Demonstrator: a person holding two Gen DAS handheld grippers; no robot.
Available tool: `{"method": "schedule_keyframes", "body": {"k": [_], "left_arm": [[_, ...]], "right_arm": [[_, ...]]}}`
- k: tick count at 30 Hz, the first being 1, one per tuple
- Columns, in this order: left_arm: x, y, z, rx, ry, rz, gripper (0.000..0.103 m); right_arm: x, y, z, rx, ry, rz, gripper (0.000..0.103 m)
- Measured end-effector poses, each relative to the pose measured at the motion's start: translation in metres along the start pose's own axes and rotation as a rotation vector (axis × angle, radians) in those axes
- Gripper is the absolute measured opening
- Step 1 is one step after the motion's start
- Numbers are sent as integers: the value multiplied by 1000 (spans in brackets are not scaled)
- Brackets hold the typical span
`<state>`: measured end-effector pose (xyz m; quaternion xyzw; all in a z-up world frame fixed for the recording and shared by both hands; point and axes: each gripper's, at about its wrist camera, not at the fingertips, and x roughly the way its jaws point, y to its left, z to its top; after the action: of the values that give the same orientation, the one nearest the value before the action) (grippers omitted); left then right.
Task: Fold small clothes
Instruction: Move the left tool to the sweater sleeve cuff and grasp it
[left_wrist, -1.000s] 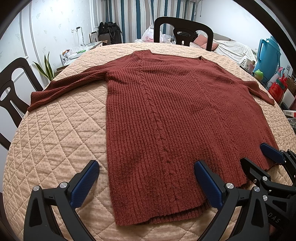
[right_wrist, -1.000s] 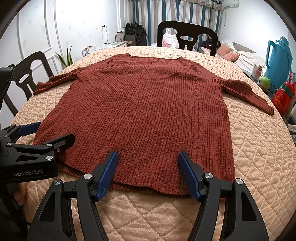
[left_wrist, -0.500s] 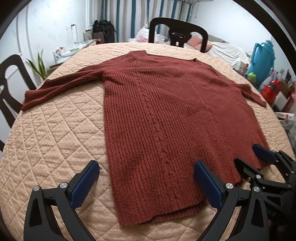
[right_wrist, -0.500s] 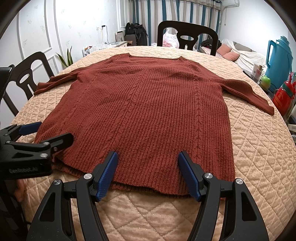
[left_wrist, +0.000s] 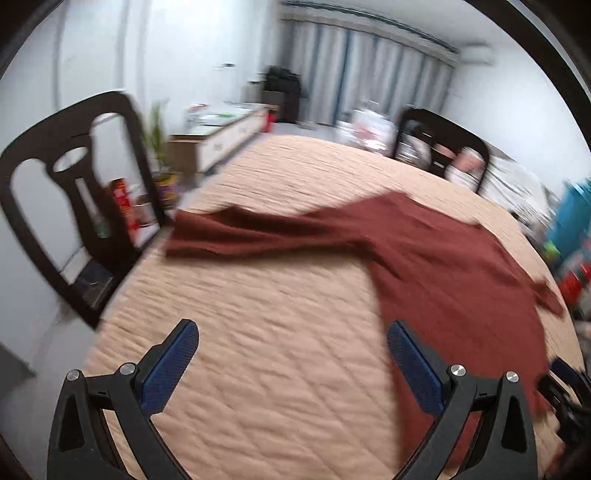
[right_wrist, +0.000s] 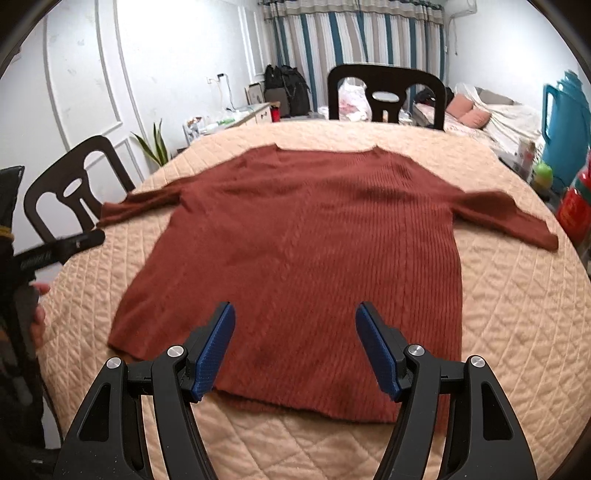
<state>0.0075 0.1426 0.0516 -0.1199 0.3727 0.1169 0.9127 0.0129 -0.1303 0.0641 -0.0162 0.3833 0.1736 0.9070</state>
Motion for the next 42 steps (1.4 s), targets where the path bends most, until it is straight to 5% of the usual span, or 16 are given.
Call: {"method": "schedule_keyframes", "body": {"k": [4,16,35,42], "left_arm": [[15,36,14,-117,-8,73,102],[65,105,31,-499,44,30,91],[83,109,37,-612,54,-63,58],[89,109,42,-634,41,-65,38]], "right_arm": [[3,12,14,-26,-14,27,68],[20,33,32,-74,3,73,68],[42,33,35,-55,65,87,68],[46,31,34,-45,78,97,68]]}}
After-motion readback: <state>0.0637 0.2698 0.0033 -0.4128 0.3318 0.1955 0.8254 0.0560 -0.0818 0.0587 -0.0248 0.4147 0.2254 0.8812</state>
